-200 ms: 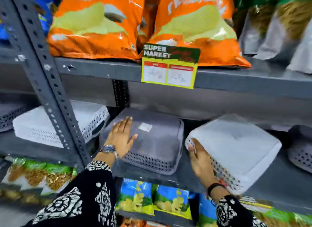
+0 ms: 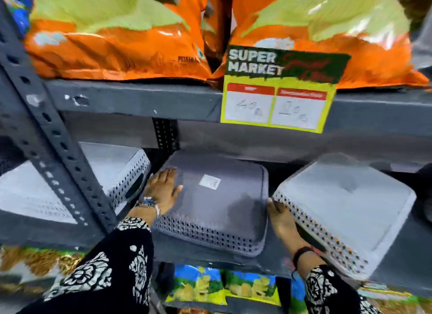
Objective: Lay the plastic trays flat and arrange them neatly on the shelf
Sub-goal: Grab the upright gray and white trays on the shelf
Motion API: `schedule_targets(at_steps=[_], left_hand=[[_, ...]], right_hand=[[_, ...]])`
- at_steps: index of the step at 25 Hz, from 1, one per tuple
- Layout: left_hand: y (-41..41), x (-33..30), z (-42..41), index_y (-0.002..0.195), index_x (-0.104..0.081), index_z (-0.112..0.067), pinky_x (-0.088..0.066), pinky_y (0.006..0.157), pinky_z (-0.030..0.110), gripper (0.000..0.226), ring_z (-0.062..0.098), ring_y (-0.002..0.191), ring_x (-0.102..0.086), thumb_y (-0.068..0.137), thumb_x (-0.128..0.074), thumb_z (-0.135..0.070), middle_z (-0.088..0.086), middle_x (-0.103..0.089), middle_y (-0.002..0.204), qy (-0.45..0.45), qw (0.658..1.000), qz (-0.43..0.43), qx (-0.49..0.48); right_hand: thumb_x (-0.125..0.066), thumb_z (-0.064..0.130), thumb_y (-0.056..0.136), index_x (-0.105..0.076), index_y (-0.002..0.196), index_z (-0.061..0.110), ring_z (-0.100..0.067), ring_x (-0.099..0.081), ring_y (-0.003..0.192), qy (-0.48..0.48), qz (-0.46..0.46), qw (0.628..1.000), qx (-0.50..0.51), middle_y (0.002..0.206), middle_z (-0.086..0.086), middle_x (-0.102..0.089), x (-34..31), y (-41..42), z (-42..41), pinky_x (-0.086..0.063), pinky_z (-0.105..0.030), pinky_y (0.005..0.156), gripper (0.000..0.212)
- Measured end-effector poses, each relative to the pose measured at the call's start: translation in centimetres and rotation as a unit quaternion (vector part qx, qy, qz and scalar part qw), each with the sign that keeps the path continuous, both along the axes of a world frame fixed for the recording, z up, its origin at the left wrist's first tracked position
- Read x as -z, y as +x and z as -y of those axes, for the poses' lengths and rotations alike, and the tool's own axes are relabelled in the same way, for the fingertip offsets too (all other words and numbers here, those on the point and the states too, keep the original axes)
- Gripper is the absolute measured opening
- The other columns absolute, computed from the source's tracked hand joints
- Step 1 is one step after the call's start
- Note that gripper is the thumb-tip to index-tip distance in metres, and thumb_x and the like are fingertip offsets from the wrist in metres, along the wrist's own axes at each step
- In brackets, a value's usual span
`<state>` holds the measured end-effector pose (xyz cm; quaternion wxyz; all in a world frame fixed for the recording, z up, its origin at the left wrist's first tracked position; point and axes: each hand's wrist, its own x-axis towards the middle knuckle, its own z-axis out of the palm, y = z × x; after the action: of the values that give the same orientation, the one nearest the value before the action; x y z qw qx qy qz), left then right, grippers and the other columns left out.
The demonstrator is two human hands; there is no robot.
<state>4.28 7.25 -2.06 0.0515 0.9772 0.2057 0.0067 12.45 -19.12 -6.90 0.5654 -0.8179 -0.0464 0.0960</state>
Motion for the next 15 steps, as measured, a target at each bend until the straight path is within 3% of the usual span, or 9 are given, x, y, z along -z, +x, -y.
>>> schedule_targets(at_steps=[2,5,7,10,13,15], left_hand=[[1.5,0.9,-2.2,0.146,-0.014,-0.005,-0.023,0.118,0.04,0.058,0.032,0.141,-0.023,0.097,-0.032,-0.03,0.017,-0.018,0.155,-0.015,0.999,0.023,-0.034],[3.4,2.2,-4.7,0.143,-0.019,-0.001,-0.032,0.111,0.046,0.057,0.043,0.132,-0.034,0.096,-0.037,-0.027,0.027,-0.03,0.148,-0.1,0.986,0.051,-0.124],[4.0,2.8,-5.5,0.14,-0.027,0.004,-0.036,0.108,0.047,0.055,0.047,0.128,-0.04,0.096,-0.037,-0.029,0.032,-0.037,0.143,-0.195,0.958,0.068,-0.2],[4.2,3.4,-5.9,0.137,-0.036,0.002,-0.038,0.108,0.048,0.069,0.046,0.124,-0.045,0.095,-0.021,-0.049,0.035,-0.045,0.136,-0.294,0.914,0.039,-0.276],[3.9,2.5,-5.7,0.137,-0.035,0.004,-0.032,0.113,0.048,0.081,0.043,0.131,-0.04,0.091,-0.012,-0.059,0.032,-0.039,0.142,-0.361,0.875,0.076,-0.314],[4.6,2.7,-7.5,0.142,-0.03,-0.006,-0.025,0.118,0.049,0.106,0.038,0.137,-0.032,0.072,-0.004,-0.081,0.025,-0.031,0.149,-0.413,0.844,0.154,-0.306]], right_hand=[[-0.045,0.03,0.092,-0.058,0.1,-0.004,-0.033,-0.056,0.103,-0.014,-0.051,0.998,0.018,0.111,-0.024,-0.062,0.9,1.3,-0.7,-0.041,-0.039,0.087,0.037],[-0.048,0.028,0.091,-0.058,0.083,0.007,-0.025,-0.053,0.087,-0.024,-0.081,0.996,0.007,0.097,-0.014,-0.058,1.2,2.2,-1.1,-0.038,-0.034,0.076,0.025],[-0.049,0.03,0.09,-0.06,0.085,0.01,-0.026,-0.055,0.081,-0.005,-0.091,0.996,-0.001,0.097,-0.014,-0.061,1.1,2.3,-1.0,-0.041,-0.031,0.069,0.023],[-0.05,0.031,0.088,-0.061,0.092,0.011,-0.017,-0.057,0.078,0.029,-0.086,0.995,-0.048,0.091,-0.011,-0.065,0.6,1.9,-0.3,-0.043,-0.024,0.067,0.023],[-0.063,0.052,0.071,-0.057,0.098,0.0,-0.03,-0.06,0.094,0.044,-0.059,0.995,-0.061,0.102,-0.021,-0.064,-0.1,2.0,-0.3,-0.048,-0.041,0.085,0.059],[-0.07,0.055,0.062,-0.054,0.109,0.005,-0.027,-0.06,0.1,0.106,-0.042,0.991,-0.068,0.105,-0.013,-0.064,-1.1,2.4,-0.4,-0.052,-0.035,0.088,0.071]])
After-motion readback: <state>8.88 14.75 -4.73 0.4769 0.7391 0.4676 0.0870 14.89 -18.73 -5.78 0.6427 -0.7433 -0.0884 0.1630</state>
